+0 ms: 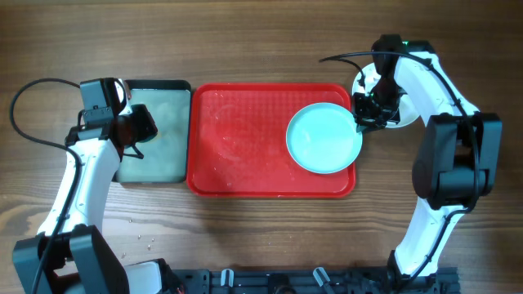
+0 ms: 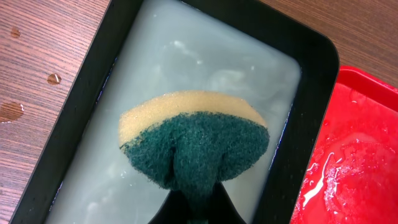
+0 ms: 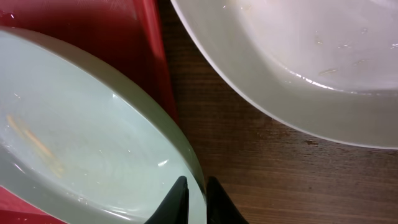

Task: Clean dirty plates on tray and stack at the side
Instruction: 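Release the stacked plate and move right gripper to the teal plate rim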

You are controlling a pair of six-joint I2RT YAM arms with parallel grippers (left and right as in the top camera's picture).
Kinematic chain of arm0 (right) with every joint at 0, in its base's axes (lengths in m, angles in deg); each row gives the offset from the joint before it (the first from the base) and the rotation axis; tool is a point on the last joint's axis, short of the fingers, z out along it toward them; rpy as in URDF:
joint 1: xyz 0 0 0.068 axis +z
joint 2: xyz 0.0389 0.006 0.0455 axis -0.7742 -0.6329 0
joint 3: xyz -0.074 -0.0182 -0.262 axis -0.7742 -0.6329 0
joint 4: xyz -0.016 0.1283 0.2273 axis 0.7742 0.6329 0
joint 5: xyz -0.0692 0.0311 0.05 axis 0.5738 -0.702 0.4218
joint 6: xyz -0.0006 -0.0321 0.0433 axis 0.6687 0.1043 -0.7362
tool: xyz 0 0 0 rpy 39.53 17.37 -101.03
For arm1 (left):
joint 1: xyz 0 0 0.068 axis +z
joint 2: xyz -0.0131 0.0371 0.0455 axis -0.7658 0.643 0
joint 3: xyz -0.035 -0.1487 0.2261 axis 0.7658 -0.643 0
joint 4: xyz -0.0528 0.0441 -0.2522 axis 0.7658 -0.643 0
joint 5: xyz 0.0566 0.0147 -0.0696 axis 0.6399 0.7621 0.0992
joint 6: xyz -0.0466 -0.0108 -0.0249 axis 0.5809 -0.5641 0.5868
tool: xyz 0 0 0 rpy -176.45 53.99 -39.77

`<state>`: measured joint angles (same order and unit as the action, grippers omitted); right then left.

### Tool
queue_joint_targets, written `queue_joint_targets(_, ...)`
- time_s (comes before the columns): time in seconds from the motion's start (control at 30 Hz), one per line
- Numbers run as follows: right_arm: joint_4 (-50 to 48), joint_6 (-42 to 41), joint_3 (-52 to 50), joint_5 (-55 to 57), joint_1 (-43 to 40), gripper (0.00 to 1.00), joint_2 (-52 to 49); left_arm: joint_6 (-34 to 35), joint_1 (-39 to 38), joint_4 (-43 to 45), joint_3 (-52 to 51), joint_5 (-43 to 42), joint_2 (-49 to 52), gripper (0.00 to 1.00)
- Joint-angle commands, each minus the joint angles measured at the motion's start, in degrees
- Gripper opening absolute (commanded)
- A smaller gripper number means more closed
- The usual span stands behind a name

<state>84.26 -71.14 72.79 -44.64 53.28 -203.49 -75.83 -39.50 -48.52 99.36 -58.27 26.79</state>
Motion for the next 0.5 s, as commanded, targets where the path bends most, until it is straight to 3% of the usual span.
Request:
queue_joint_targets(0.0, -0.1, -1.2, -0.5, 0.3, 0.1, 0.13, 1.2, -0.3, 0.2, 0.4, -0.2, -0.7, -0.5, 0.04)
queue_joint_targets(0.3, -0.1, -1.7, -0.5, 0.3, 0.3, 0.12, 1.2, -0.3, 0.2, 0.3, -0.2, -0.7, -0.5, 0.04)
queue_joint_targets(0.37, -0.1, -1.7, -0.6, 0.3, 0.3, 0.06, 1.1, -0.3, 0.2, 0.3, -0.2, -0.7, -0.5, 0.04)
queue_joint_targets(0.47, -1.7, -1.7, -2.5, 0.3, 0.3, 0.05, 1.1, -0.3, 0.2, 0.4, -0.2, -0.7, -0.5, 0.04)
